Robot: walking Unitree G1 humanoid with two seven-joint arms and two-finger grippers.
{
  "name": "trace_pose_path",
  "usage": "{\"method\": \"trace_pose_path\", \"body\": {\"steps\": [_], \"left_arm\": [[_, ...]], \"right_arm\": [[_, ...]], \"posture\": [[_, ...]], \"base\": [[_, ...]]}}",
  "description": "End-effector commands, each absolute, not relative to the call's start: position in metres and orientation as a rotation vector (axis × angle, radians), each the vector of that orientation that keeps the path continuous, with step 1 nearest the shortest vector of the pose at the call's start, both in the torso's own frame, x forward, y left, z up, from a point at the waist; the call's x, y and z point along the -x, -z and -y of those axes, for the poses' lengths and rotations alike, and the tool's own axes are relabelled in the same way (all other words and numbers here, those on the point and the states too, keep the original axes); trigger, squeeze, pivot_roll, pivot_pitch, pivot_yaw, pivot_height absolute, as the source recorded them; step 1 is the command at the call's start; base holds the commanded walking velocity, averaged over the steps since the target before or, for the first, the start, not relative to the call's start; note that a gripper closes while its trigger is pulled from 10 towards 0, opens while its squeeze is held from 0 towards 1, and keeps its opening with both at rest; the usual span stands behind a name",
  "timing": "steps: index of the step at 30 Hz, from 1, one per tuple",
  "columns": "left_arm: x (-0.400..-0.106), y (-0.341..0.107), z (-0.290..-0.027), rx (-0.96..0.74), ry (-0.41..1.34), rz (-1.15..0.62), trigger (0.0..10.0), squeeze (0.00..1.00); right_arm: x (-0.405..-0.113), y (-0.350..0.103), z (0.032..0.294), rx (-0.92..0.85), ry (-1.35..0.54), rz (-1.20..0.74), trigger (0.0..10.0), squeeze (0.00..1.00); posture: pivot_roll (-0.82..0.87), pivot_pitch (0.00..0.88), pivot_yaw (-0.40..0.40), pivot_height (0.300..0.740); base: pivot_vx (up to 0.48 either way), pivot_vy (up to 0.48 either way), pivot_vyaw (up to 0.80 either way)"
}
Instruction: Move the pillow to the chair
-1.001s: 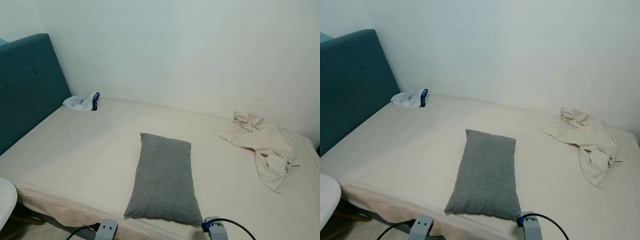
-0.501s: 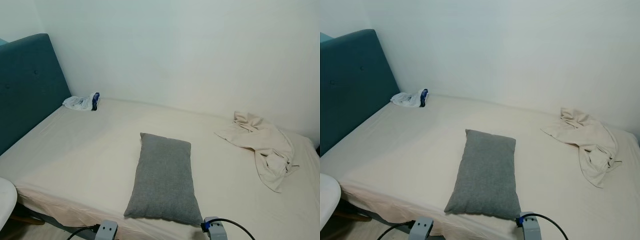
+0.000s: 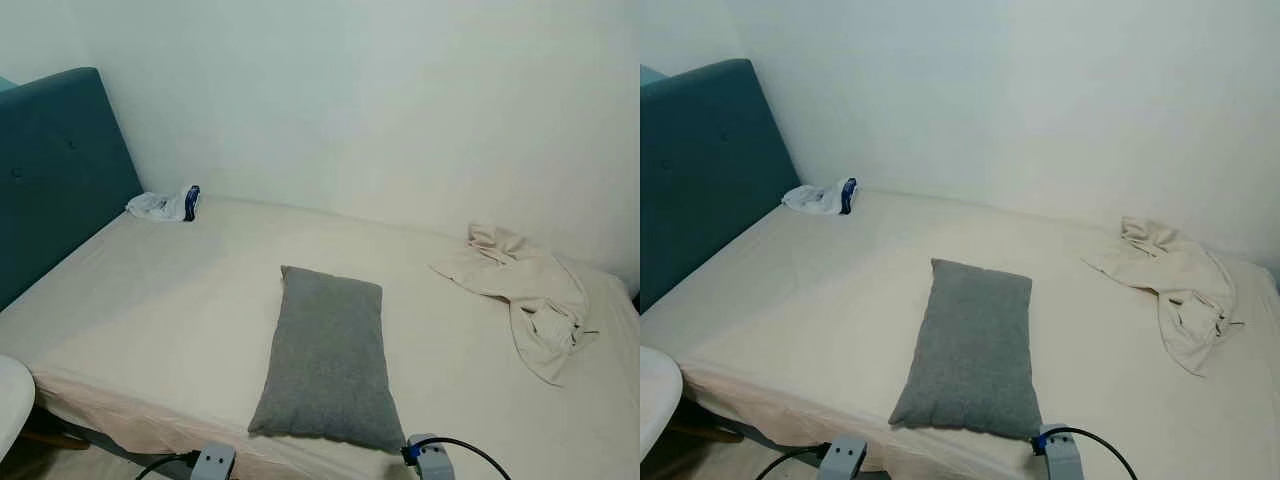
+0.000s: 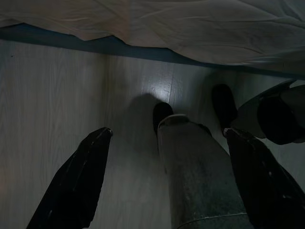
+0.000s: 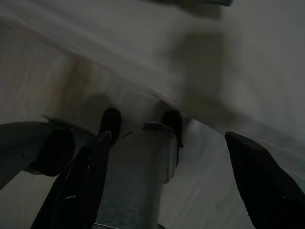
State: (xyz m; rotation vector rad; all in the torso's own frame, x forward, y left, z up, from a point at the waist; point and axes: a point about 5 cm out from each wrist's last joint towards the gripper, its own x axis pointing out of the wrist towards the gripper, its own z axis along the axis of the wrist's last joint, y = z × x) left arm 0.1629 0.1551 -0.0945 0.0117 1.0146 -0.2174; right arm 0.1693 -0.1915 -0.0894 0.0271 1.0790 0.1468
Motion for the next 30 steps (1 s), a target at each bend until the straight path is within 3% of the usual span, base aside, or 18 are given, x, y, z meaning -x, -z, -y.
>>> {"method": "trace_pose_path", "body": {"steps": [1,8,30], "left_arm": [[-0.165,0.094,-0.152,-0.019,0.236,-1.023,10.0,0.0],[-0.162,0.095,-0.156,-0.058,0.266,-1.039,10.0,0.0],[-0.151,0.099,-0.155,-0.037,0.251,-1.066,10.0,0.0]], "right_arm": [[-0.17,0.089,0.19,-0.017,-0.155,-1.08,10.0,0.0],[-0.164,0.092,0.186,-0.084,-0.12,-1.082,10.0,0.0],[-0.164,0.092,0.185,-0.065,-0.14,-1.088,10.0,0.0]], "posture": [[-0.09,0.0,0.02,0.74],[-0.09,0.0,0.05,0.74],[-0.07,0.0,0.038,0.74]], "base": [[0.0,0.0,0.0],[0.0,0.0,0.0],[0.0,0.0,0.0]]}}
